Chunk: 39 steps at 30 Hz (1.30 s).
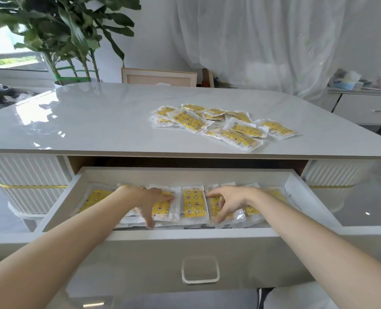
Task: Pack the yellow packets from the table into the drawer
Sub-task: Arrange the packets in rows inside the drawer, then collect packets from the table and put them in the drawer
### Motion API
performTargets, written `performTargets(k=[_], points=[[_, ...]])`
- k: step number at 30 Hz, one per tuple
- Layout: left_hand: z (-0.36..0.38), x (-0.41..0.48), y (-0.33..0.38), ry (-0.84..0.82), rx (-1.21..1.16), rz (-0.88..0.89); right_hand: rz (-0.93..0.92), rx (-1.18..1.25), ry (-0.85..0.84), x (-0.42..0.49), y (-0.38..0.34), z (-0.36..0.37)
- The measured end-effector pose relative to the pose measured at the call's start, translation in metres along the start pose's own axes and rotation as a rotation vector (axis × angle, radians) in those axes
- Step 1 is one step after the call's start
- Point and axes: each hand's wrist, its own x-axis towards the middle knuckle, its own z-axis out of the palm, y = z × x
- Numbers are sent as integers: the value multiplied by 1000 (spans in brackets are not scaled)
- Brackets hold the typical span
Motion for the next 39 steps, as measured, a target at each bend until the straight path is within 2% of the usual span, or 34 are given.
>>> performTargets(k=[5,8,12,16,20,23,26,29,32,34,37,39], points=[[2,4,2,13,-29,-12,-13,3,48,-1,-2,2],[-2,-4,4,91,-109,-11,-42,-82,167,-6,-1,2],[-16,-23,10,264,-235,5,-91,-108,335,-17,-8,-8],[-41,-51,17,436,-397,26,-176,-87,357,-39,-27,-29],[-55,-72,19,660,-388,15,-270,11,393,-64,-48,-55],[-63,-80,21,872,-452,-21,-323,51,500,-75,-57,-73],[-76,-79,23,985,-546,-34,-323,90,633,-75,-55,-92],[-95,-64,23,1013,-514,-18,-257,99,713,-65,-45,-109],[-116,-36,23,1006,-537,-47,-129,2,662,-55,-30,-121],[-128,-17,25,1009,-633,-124,-80,-87,621,-49,-19,-124],[-135,7,33,973,-911,-305,-56,-169,595,-38,-8,-124],[-135,21,36,962,-969,-417,-41,-161,597,-28,-4,-123]])
